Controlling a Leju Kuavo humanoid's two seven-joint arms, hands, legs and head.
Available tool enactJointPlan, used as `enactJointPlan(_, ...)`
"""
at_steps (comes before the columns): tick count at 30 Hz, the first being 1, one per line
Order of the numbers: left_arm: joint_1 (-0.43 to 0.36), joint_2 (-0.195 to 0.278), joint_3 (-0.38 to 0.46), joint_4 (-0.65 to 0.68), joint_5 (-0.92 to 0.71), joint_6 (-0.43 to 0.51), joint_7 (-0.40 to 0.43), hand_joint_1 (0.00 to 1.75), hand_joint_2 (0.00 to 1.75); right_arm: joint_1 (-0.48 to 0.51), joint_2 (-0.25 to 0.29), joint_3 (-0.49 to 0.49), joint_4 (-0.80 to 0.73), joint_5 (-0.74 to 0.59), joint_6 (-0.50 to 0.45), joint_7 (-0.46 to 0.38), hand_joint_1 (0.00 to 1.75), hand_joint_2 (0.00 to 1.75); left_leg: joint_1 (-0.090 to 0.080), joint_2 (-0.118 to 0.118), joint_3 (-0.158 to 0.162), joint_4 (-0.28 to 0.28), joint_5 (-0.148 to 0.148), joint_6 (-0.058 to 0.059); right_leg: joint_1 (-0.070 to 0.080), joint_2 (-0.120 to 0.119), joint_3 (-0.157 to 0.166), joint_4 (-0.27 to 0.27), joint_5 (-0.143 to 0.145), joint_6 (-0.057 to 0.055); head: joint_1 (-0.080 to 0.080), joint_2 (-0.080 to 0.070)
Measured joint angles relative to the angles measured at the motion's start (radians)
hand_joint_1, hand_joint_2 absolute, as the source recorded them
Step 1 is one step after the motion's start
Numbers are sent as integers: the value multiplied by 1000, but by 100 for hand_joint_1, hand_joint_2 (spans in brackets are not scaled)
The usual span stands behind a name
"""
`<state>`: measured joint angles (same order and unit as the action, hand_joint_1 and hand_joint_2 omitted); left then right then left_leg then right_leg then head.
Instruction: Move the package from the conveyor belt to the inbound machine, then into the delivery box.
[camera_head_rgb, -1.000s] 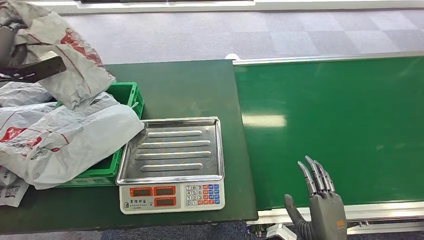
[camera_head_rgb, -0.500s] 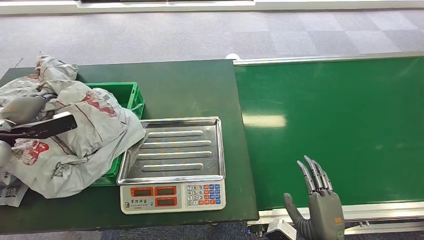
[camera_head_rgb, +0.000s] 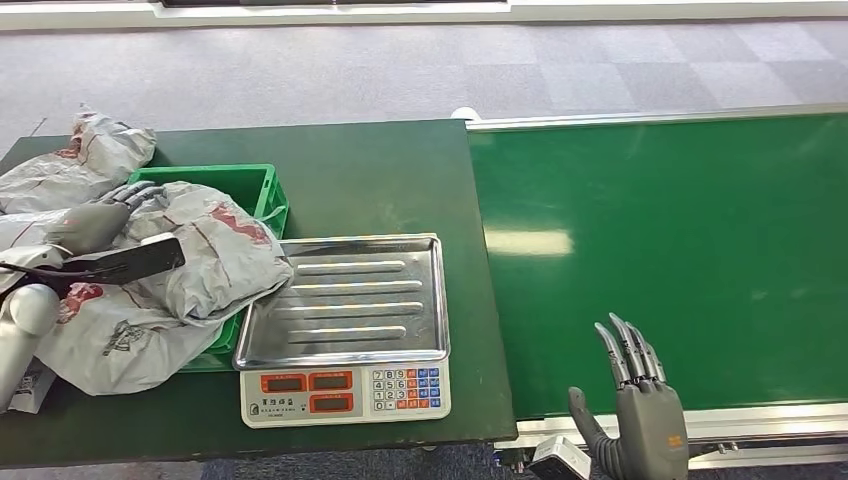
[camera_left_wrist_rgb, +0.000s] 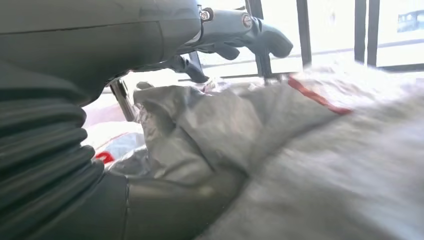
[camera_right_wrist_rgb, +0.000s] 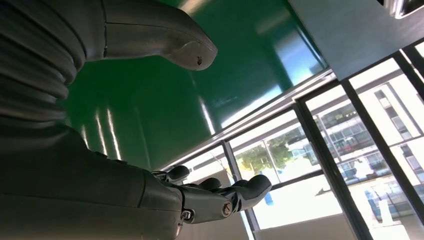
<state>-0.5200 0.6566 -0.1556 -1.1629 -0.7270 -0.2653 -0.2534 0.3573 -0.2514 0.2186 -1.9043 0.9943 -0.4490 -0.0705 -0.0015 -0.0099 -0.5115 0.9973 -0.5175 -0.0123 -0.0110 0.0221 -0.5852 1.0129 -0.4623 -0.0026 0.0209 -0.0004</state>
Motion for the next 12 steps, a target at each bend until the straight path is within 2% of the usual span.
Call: enactJointPlan(12,-123,-43,-51,-2,-81,57,34,0,0,6,4,-2,-1,13,3,9,0,175,0,0,0,0,0,0,0,0,0,0,0,0,0,0)
